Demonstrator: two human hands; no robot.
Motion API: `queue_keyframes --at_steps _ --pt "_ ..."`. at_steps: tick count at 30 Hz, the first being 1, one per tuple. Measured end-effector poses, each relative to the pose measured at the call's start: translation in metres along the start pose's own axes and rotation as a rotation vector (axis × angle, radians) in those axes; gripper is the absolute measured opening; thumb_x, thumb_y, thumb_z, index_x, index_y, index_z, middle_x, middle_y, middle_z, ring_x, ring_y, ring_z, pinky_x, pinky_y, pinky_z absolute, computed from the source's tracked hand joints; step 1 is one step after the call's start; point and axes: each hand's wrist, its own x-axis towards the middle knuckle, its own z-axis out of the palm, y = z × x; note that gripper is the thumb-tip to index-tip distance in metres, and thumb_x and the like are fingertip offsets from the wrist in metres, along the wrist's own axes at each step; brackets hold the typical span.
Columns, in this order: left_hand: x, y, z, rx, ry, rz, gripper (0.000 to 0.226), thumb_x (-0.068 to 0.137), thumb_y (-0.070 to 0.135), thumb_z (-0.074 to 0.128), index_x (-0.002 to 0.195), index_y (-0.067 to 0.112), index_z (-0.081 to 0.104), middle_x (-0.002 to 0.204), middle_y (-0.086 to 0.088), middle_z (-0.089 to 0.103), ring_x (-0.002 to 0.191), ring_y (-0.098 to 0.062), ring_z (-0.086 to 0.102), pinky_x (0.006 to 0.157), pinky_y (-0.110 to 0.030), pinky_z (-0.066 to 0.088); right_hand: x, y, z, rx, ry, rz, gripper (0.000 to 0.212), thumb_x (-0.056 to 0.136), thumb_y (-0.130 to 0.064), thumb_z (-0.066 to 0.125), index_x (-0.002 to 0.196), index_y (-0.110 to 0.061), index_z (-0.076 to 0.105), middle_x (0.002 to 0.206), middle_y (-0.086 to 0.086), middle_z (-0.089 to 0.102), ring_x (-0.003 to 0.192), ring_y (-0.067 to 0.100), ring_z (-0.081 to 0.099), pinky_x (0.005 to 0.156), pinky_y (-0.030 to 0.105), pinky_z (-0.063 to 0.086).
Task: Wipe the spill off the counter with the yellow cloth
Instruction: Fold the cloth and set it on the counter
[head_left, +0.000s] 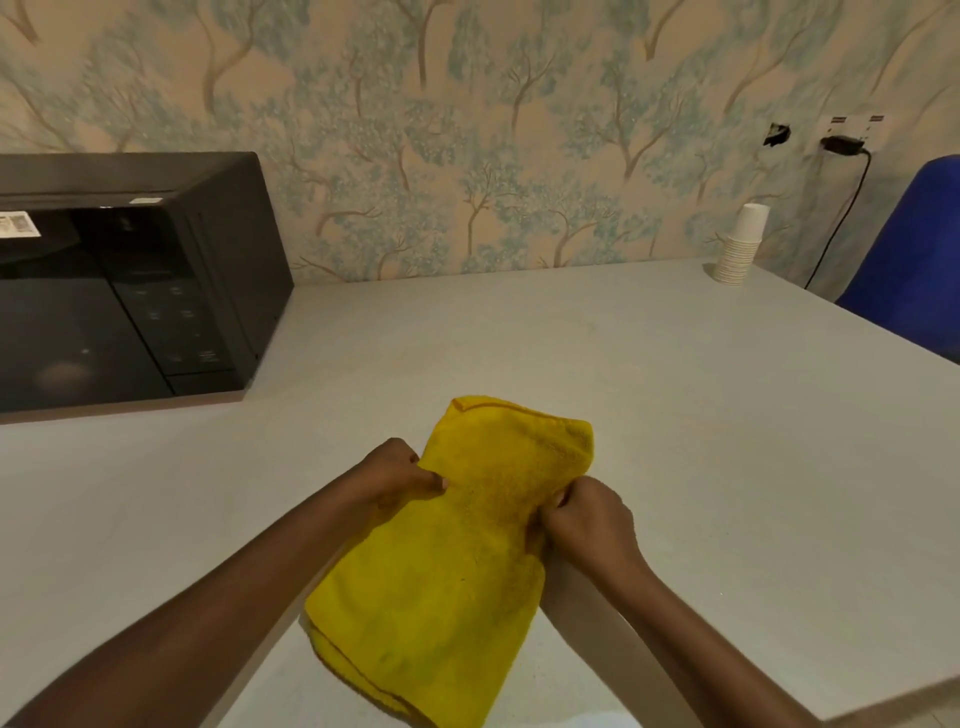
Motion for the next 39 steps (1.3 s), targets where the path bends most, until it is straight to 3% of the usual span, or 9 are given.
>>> queue_keyframes --at_steps 6,9,12,18,23,26,32,36,39 --pt "-0.026 0.011 -0.015 -0.578 -0.074 0.074 0.026 0.08 0.011 0.071 0.1 -0.005 0.067 0.107 -0.027 0.068 0.09 -0.036 0.066 0.086 -0.045 0.054 0.007 -0.015 -0.017 0.498 0.067 0.134 0.028 0.085 -0.022 0.066 0.064 -0.015 0.048 0.062 0.007 0.051 0.059 0.022 0.051 0.057 0.045 0.048" --pt "-0.039 0.023 -0.031 -0.742 -0.058 0.166 0.025 0.081 0.005 0.066 0.103 -0.006 0.066 0.101 -0.021 0.072 0.087 -0.032 0.068 0.077 -0.038 0.059 0.004 -0.031 -0.037 0.728 0.005 0.079 0.011 0.08 -0.005 0.072 0.077 -0.008 0.063 0.072 0.008 0.066 0.069 0.022 0.062 0.063 0.034 0.051" --pt "-0.054 0.034 -0.043 -0.868 -0.021 0.303 0.017 0.079 -0.004 0.062 0.094 0.002 0.068 0.081 -0.008 0.077 0.074 -0.021 0.072 0.063 -0.029 0.061 -0.001 -0.045 -0.056 0.811 -0.022 -0.025 0.039 0.068 0.014 0.073 0.1 -0.005 0.063 0.088 0.014 0.072 0.082 0.027 0.07 0.071 0.038 0.058" --pt "-0.066 0.046 -0.052 -0.766 0.305 0.56 0.018 0.079 0.0 0.066 0.088 0.015 0.066 0.08 0.003 0.072 0.075 -0.007 0.068 0.064 -0.016 0.053 0.005 -0.059 -0.069 0.678 0.191 -0.132 0.027 0.075 0.005 0.073 0.096 -0.009 0.067 0.087 0.007 0.072 0.085 0.021 0.069 0.078 0.04 0.057" --pt "-0.073 0.058 -0.048 -0.674 0.45 0.662 0.014 0.086 0.006 0.062 0.085 0.02 0.062 0.086 -0.001 0.065 0.08 -0.013 0.06 0.063 -0.016 0.052 0.009 -0.068 -0.072 0.558 0.323 -0.244 0.006 0.085 -0.011 0.067 0.081 -0.014 0.064 0.085 -0.003 0.066 0.087 0.009 0.061 0.077 0.034 0.048" --pt "-0.072 0.067 -0.049 -0.692 0.495 0.659 0.009 0.09 0.012 0.058 0.086 0.021 0.059 0.085 0.0 0.062 0.079 -0.013 0.058 0.062 -0.018 0.051 0.013 -0.074 -0.072 0.58 0.288 -0.262 0.014 0.093 -0.027 0.058 0.081 -0.019 0.057 0.091 -0.004 0.059 0.086 0.001 0.052 0.075 0.029 0.04" --pt "-0.063 0.076 -0.051 -0.599 0.568 0.677 0.008 0.093 0.025 0.055 0.084 0.025 0.055 0.084 0.0 0.059 0.079 -0.017 0.056 0.075 -0.037 0.048 0.025 -0.074 -0.061 0.786 0.222 -0.233 0.032 0.098 -0.043 0.039 0.086 -0.015 0.05 0.083 0.005 0.051 0.076 0.017 0.048 0.066 0.037 0.041" --pt "-0.054 0.087 -0.049 -0.549 0.616 0.671 0.008 0.091 0.032 0.057 0.085 0.027 0.055 0.086 0.001 0.061 0.084 -0.02 0.058 0.08 -0.042 0.049 0.038 -0.073 -0.067 0.9 0.241 -0.178 0.029 0.094 -0.042 0.05 0.089 -0.014 0.056 0.084 0.002 0.059 0.079 0.019 0.056 0.067 0.036 0.046" --pt "-0.052 0.101 -0.047 -0.533 0.583 0.636 0.007 0.092 0.034 0.055 0.087 0.03 0.052 0.09 0.002 0.06 0.085 -0.018 0.058 0.082 -0.042 0.048 0.048 -0.067 -0.077 0.961 0.096 -0.171 0.041 0.08 -0.036 0.069 0.111 -0.011 0.057 0.102 0.005 0.065 0.095 0.024 0.062 0.076 0.038 0.053"
